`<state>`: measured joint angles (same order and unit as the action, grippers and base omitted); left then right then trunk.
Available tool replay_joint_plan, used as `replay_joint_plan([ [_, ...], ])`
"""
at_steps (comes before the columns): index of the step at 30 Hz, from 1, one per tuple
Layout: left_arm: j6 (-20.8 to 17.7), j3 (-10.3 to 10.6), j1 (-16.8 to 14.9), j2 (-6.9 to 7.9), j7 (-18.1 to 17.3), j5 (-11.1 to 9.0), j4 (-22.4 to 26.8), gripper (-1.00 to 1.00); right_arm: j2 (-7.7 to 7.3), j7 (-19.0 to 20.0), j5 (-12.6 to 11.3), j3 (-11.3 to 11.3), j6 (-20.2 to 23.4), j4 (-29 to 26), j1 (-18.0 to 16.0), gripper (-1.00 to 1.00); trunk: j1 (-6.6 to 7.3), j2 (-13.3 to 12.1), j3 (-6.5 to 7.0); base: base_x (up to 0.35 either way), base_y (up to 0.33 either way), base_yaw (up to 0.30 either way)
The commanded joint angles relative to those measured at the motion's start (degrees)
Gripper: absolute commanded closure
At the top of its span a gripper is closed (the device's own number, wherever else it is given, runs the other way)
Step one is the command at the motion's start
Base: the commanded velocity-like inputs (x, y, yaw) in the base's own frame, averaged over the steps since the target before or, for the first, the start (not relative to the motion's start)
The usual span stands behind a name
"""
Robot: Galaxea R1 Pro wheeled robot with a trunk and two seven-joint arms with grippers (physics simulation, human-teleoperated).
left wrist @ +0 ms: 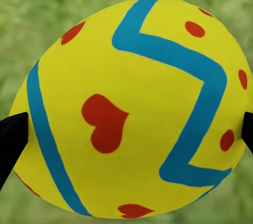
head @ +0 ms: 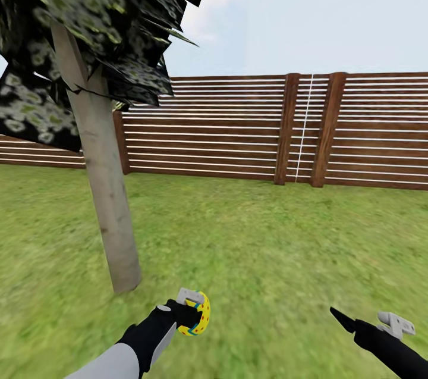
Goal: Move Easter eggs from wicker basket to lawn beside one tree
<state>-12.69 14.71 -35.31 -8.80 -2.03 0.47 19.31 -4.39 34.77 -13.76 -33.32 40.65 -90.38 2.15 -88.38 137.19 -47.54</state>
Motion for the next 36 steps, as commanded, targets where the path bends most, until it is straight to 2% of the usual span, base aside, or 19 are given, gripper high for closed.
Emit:
replay_joint_plan([
  [1, -0.32, 0.14, -0.02, 0.01, -0.08, 0.06, 0.10, 1.00, -0.01, 0.04, -0.30, -0.07, 0.38, -0.06, 0.00, -1.00, -0.22, 0.44, -0.23, 0.000, 0.000, 0.000],
  [15, -0.31, 0.14, 0.00, 0.01, -0.08, 0.06, 0.10, 1.00, -0.01, 0.04, -0.23, 0.00, 0.40, 0.01, -0.03, -1.00, -3.29, 6.05, -2.75, 0.000, 0.000, 0.000],
  [36, -0.23, 0.14, 0.45, 0.01, -0.16, 0.11, 0.11, 1.00, -0.01, 0.00, -0.02, 0.11, 0.49, 0.04, -0.04, -1.00, -3.83, 6.33, -7.40, 0.000, 0.000, 0.000],
])
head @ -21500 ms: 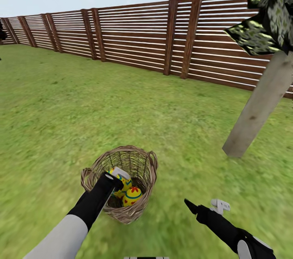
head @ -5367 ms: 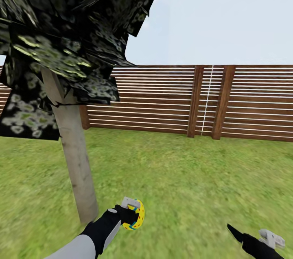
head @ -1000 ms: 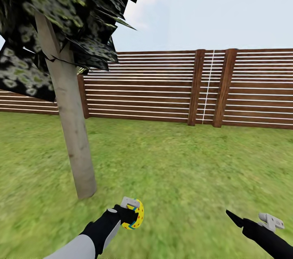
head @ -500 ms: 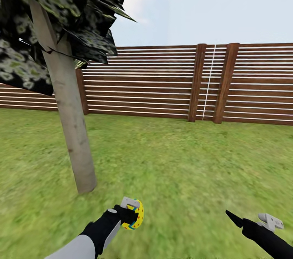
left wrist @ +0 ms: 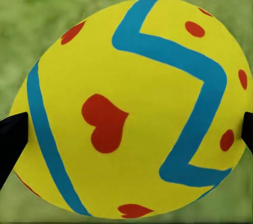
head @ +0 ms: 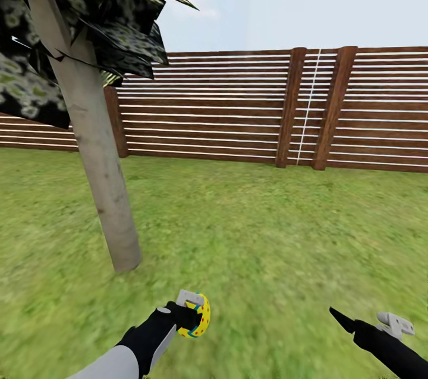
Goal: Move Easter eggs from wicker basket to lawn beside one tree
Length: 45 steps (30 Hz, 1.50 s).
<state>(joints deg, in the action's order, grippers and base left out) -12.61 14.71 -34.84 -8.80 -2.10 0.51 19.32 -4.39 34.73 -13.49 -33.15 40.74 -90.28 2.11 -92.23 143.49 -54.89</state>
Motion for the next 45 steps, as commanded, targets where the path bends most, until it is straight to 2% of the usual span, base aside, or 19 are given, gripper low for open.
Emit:
replay_joint_plan([
  [1, -0.31, 0.14, -0.03, 0.01, -0.09, 0.05, 0.10, 1.00, -0.01, 0.02, -0.28, -0.06, 0.40, -0.06, 0.00, -1.00, -0.01, 0.04, -0.27, 0.000, 0.000, 0.000],
  [4, -0.31, 0.14, 0.00, 0.01, -0.09, 0.08, 0.10, 1.00, -0.01, 0.04, -0.26, -0.07, 0.40, -0.07, 0.00, -1.00, -0.09, 0.08, -0.94, 0.000, 0.000, 0.000],
  [12, -0.36, 0.14, 0.02, 0.01, -0.10, 0.05, 0.10, 1.00, -0.02, 0.00, -0.25, -0.05, 0.40, 0.01, 0.00, -1.00, -0.09, 0.08, -0.94, 0.016, 0.000, 0.000],
  [21, -0.40, 0.14, 0.03, 0.01, -0.10, 0.05, 0.10, 1.00, -0.02, -0.01, -0.23, -0.05, 0.48, 0.02, 0.00, -1.00, -0.09, 0.08, -0.94, 0.259, 0.000, 0.000],
  [35, -0.31, 0.14, 0.04, 0.01, -0.01, 0.02, 0.19, 1.00, -0.02, -0.01, -0.23, -0.03, 0.48, 0.02, 0.00, -1.00, -0.09, 0.08, -0.94, 0.015, 0.000, 0.000],
  [45, -0.31, 0.14, 0.04, 0.01, -0.09, 0.02, 0.19, 1.00, -0.01, -0.01, -0.23, 0.10, 0.48, 0.09, 0.00, -1.00, -0.35, 0.21, -3.15, 0.000, 0.000, 0.000],
])
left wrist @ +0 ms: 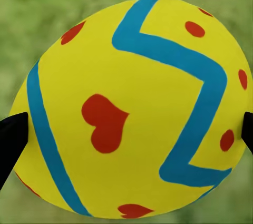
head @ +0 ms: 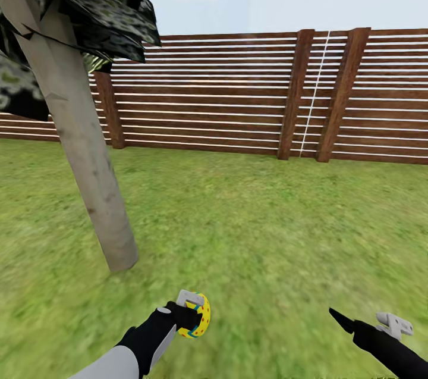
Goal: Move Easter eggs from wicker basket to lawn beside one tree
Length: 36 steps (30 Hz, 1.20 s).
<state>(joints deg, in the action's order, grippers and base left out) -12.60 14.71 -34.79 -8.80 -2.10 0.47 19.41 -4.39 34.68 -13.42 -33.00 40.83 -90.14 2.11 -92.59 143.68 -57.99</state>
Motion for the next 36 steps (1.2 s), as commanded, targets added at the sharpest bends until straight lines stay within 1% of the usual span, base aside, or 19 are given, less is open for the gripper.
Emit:
replay_joint_plan([
  [1, -0.32, 0.14, -0.02, 0.01, -0.09, 0.06, 0.10, 1.00, -0.01, 0.04, -0.29, -0.06, 0.40, -0.05, 0.00, -1.00, -0.01, 0.04, -0.27, 0.000, 0.000, 0.000],
  [4, -0.24, 0.14, -0.02, 0.01, -0.08, 0.04, 0.10, 1.00, -0.01, 0.04, -0.29, -0.05, 0.40, -0.04, 0.00, -1.00, -0.09, 0.08, -0.94, 0.000, 0.000, 0.000],
  [8, 1.16, 0.14, -0.02, 0.01, -0.02, 0.06, 0.10, 1.00, -0.01, 0.04, -0.29, -0.05, 0.40, -0.04, 0.00, -1.00, -0.19, 0.13, -1.82, 0.000, 0.000, 0.000],
  [14, 2.02, 0.14, -0.02, 0.09, -0.01, 0.03, 0.10, 1.00, -0.01, 0.05, -0.33, 0.02, 0.24, -0.09, 0.00, -1.00, -0.35, 0.21, -3.15, 0.000, 0.000, 0.000],
  [18, 3.26, 0.14, -0.02, 0.10, -0.01, -0.02, 0.09, 1.00, -0.01, 0.06, -0.30, 0.11, 0.28, -0.09, 0.00, -1.00, -0.45, 0.26, -4.04, 0.000, 0.000, 0.000],
  [36, 3.46, 0.14, 0.33, 0.10, 0.08, 0.06, 0.10, 1.00, -0.01, 0.10, -0.34, 0.13, 0.20, -0.04, 0.00, -1.00, -0.92, 0.51, -8.03, 0.000, 0.000, 0.000],
])
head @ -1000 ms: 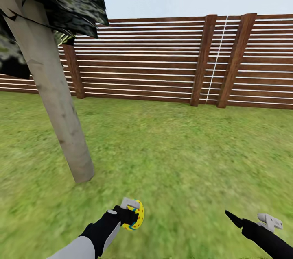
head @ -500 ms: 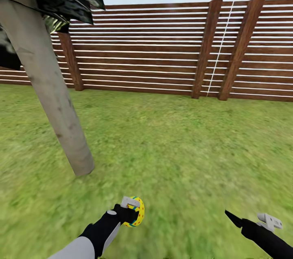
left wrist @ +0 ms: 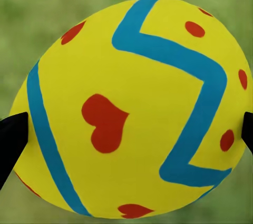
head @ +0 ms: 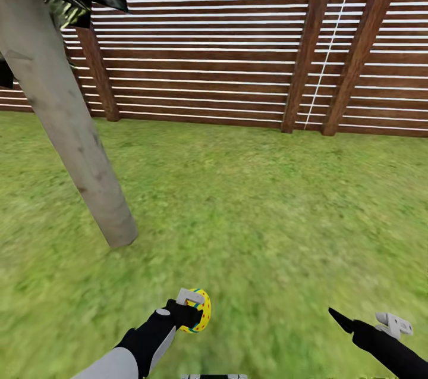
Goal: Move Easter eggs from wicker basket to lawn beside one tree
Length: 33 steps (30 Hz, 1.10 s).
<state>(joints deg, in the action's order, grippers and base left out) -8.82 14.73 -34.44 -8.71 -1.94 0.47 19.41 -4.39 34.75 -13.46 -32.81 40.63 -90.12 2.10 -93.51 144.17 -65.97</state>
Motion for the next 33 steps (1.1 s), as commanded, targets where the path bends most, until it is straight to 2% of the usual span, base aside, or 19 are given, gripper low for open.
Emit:
replay_joint_plan([
  [1, -0.32, 0.12, -0.01, 0.01, -0.08, 0.06, 0.10, 1.00, -0.01, 0.04, -0.30, -0.06, 0.37, -0.06, 0.01, -1.00, -0.02, 0.03, -0.27, 0.000, 0.000, 0.000],
  [33, -0.32, 0.12, -0.01, 0.01, -0.08, 0.05, 0.10, 1.00, -0.01, 0.06, -0.25, -0.06, 0.41, 0.12, 0.01, -1.00, -0.84, 0.46, -7.36, 0.000, 0.000, 0.000],
])
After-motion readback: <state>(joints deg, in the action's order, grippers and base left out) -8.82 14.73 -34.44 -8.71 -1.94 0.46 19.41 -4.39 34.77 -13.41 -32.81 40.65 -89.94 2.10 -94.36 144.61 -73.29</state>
